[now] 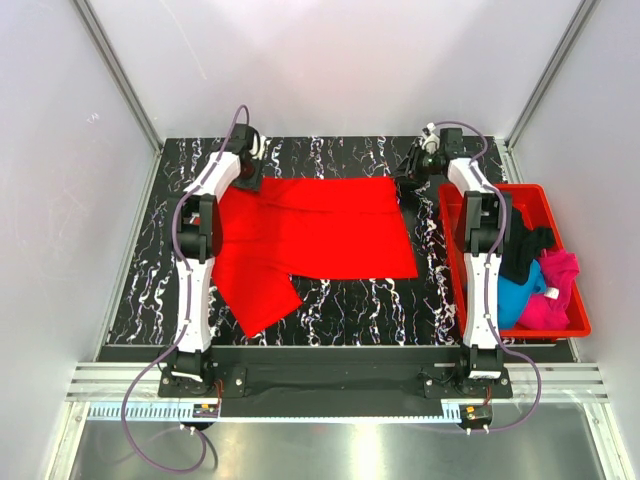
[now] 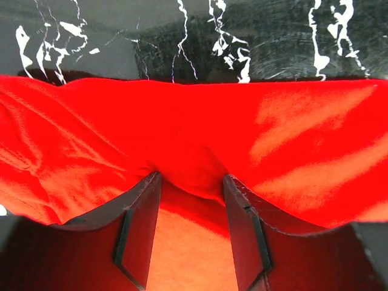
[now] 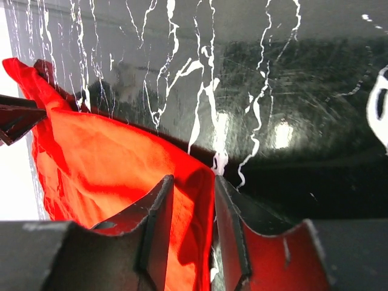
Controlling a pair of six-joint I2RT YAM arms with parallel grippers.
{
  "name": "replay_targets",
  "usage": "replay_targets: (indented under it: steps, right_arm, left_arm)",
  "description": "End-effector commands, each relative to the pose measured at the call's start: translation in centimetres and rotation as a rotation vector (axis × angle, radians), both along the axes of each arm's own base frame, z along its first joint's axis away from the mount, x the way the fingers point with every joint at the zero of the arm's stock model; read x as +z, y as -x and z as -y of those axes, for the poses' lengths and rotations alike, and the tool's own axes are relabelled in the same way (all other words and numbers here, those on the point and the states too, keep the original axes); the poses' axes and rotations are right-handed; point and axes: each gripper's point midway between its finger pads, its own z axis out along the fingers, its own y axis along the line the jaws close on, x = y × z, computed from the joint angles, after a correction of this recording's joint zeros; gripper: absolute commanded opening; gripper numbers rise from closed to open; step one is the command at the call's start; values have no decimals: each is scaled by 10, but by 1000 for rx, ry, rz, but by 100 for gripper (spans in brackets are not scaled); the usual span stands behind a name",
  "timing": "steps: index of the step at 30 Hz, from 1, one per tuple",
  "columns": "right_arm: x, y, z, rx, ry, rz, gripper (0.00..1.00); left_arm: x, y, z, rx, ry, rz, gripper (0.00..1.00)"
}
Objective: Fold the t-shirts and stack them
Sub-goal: Fold the tshirt
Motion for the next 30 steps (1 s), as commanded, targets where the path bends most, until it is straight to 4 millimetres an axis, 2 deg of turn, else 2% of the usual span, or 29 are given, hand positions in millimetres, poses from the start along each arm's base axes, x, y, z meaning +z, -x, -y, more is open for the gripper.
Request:
replay_targets:
  steps: [1, 2, 3, 4, 5, 10, 11, 16, 18, 19, 20, 21, 22, 23, 24, 25, 27, 28, 29, 30]
  right_arm:
    - [10, -10, -8, 5, -29, 36, 38]
    - [10, -13, -6, -10, -18, 41, 32]
    - [9, -15, -4, -29, -11, 37, 14]
    - [9, -17, -2, -47, 4, 38, 3]
    - [4, -22, 5, -92, 39, 34, 0]
    - [12, -40, 25, -234, 107, 70, 0]
    - [11, -43, 30, -264, 123, 73, 0]
    - [18, -54, 31, -318, 89, 104, 0]
    - [25, -60, 25, -311, 50, 120, 0]
    - [19, -60, 22, -301, 36, 110, 0]
    - [28, -62, 18, -286, 9, 123, 13]
    - [29, -62, 17, -282, 1, 118, 21]
    - [36, -62, 17, -280, 0, 125, 27]
    - [38, -60, 19, -288, 13, 121, 37]
    - [43, -59, 21, -299, 23, 125, 39]
    - [66, -58, 23, -306, 31, 155, 42]
    - [73, -50, 32, -338, 78, 140, 44]
    - [95, -46, 35, -355, 89, 158, 44]
    - [89, -37, 40, -379, 117, 110, 45]
    - [94, -31, 41, -386, 121, 94, 44]
  left_arm:
    - [7, -10, -7, 44, -22, 31, 51]
    - [7, -10, -7, 46, -23, 32, 51]
    - [6, -10, -9, 50, -25, 30, 51]
    - [5, -11, -10, 59, -31, 29, 51]
    - [5, -11, -11, 65, -34, 32, 51]
    - [3, -15, -20, 118, -57, 41, 53]
    - [-3, -15, -22, 127, -58, 31, 53]
    - [-3, -20, -27, 151, -75, 35, 54]
    - [4, -22, -26, 153, -67, 47, 55]
    - [9, -24, -22, 148, -46, 55, 56]
    - [19, -27, -17, 134, -20, 80, 56]
    - [20, -24, -12, 118, 10, 76, 57]
    - [52, -26, -3, 91, 62, 134, 59]
    - [69, -29, 0, 82, 81, 180, 60]
    - [72, -21, 2, 101, 104, 179, 61]
    - [114, -19, 1, 100, 116, 253, 63]
    - [141, -9, -3, 116, 109, 281, 66]
    - [162, -1, -10, 142, 95, 305, 67]
    - [166, 13, -14, 157, 83, 274, 67]
    - [168, 22, -17, 170, 78, 259, 67]
